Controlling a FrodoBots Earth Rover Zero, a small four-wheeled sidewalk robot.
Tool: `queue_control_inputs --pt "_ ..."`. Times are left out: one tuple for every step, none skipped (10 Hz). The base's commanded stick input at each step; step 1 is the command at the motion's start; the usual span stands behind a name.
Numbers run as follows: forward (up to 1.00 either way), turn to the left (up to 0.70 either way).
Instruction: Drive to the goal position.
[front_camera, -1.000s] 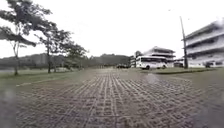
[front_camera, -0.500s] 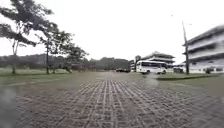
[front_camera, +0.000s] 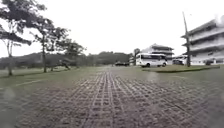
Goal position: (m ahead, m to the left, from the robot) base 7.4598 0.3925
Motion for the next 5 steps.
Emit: queue_control_inputs --pt "0.7 0.0" --pt "0.7 0.0" --pt "0.7 0.0" --pt "0.7 0.0" --pt "0.7 0.0"
